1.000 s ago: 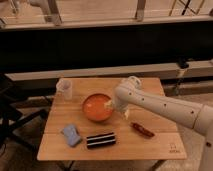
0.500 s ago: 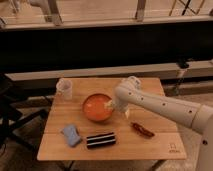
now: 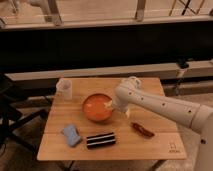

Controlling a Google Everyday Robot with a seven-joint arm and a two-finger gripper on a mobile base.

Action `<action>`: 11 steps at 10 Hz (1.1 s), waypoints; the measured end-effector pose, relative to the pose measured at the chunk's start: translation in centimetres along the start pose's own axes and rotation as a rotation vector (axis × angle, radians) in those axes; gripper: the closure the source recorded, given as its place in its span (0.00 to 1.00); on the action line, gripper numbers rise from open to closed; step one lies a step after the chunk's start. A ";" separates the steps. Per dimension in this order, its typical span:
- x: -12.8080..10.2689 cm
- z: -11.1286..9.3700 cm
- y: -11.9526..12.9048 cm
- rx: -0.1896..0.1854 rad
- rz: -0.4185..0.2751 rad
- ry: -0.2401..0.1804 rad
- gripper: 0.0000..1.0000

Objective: Drag the ceramic bowl in a circle

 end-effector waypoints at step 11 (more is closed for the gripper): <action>1.0 1.0 0.8 -0.014 -0.030 0.003 0.65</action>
